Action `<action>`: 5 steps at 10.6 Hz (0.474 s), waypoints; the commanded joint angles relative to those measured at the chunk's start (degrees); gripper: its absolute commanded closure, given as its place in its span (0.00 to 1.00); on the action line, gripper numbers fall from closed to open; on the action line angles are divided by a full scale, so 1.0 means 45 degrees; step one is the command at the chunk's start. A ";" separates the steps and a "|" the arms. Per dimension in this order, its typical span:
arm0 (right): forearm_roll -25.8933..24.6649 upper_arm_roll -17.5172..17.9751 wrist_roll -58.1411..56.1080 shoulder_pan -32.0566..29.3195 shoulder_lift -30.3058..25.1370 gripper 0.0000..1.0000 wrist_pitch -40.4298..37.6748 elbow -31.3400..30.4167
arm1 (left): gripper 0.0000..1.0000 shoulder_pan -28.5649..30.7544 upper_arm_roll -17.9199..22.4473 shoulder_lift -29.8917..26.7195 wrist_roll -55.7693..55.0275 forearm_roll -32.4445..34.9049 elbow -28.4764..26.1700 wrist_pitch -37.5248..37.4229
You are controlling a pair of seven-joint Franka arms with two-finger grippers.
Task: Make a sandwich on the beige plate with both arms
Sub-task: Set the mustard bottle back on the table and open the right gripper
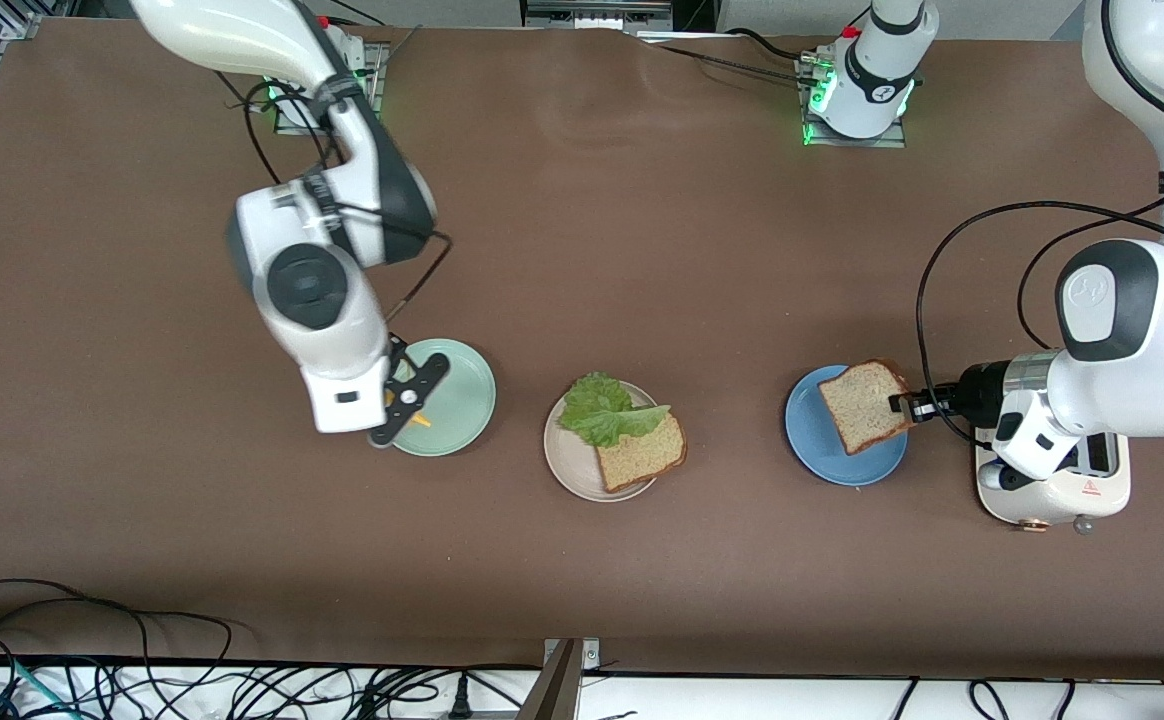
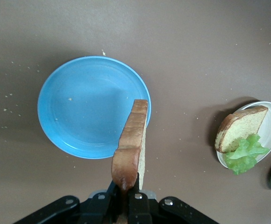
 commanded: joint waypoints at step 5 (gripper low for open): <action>0.7052 0.0204 -0.7023 -0.3075 -0.1121 1.00 0.0836 -0.2244 | 1.00 -0.0069 0.0019 -0.0051 -0.1026 -0.2863 0.0183 -0.0252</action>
